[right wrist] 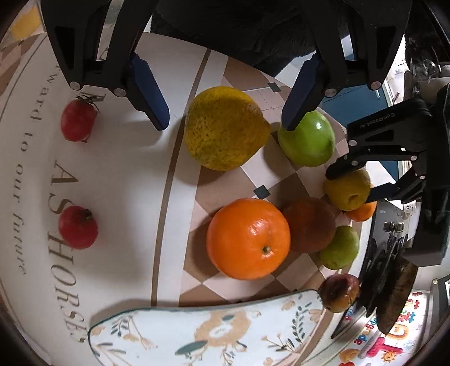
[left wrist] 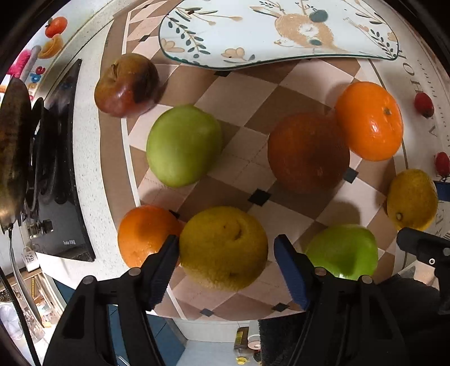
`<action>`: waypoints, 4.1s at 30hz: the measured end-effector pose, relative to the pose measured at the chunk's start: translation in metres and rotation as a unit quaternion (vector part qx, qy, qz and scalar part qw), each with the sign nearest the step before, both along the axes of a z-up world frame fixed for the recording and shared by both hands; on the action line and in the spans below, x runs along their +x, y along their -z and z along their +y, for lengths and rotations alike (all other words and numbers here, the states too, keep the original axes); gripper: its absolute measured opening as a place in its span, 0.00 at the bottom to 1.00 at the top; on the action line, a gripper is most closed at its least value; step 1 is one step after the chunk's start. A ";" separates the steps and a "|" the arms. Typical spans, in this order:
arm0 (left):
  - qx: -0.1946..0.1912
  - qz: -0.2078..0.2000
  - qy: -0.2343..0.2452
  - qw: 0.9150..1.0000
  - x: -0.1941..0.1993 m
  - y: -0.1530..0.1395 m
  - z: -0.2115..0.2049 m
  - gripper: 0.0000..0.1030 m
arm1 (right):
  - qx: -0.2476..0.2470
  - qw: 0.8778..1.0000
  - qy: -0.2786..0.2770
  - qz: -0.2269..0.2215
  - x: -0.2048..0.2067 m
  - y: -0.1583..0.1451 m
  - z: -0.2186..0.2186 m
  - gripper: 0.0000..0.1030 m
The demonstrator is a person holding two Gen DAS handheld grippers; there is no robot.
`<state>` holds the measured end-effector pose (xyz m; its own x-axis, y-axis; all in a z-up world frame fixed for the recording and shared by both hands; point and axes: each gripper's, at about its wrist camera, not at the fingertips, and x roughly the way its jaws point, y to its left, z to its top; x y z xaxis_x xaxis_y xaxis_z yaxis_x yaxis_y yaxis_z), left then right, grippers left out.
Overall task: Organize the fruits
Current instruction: 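Grasp a yellow citrus with the left tool while the right tool grasps another yellow citrus, then lift both yellow citrus fruits and carry them over the floral plate, then lower both fruits onto the plate and open both tools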
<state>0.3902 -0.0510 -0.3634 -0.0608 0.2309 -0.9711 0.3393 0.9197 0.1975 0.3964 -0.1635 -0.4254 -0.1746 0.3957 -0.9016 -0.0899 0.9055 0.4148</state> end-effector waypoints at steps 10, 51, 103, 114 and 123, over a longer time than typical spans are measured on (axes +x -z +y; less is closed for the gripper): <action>0.011 -0.006 0.013 1.000 0.010 0.002 -0.007 0.58 | -0.009 1.000 0.002 0.004 0.003 0.007 0.011 0.75; -0.090 0.107 0.019 0.990 0.056 0.004 0.012 0.63 | -0.038 0.997 0.061 0.024 0.018 -0.007 -0.020 0.68; -0.168 -0.019 -0.178 0.969 0.228 -0.003 0.019 0.61 | -0.079 0.991 0.034 -0.099 0.232 -0.037 -0.017 0.83; -0.163 -0.072 -0.162 0.971 0.207 -0.034 0.040 0.74 | -0.107 0.986 0.084 -0.098 0.199 -0.064 -0.035 0.91; -0.138 -0.127 -0.174 0.967 0.138 -0.062 0.067 0.74 | -0.134 0.974 0.119 -0.136 0.136 -0.100 -0.035 0.91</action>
<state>0.5280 0.0165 -0.3012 0.1609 -0.0305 -0.9865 -0.0282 0.9990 -0.0354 0.5327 -0.1989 -0.3251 0.1535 0.1407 -0.9781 0.0615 0.9865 0.1515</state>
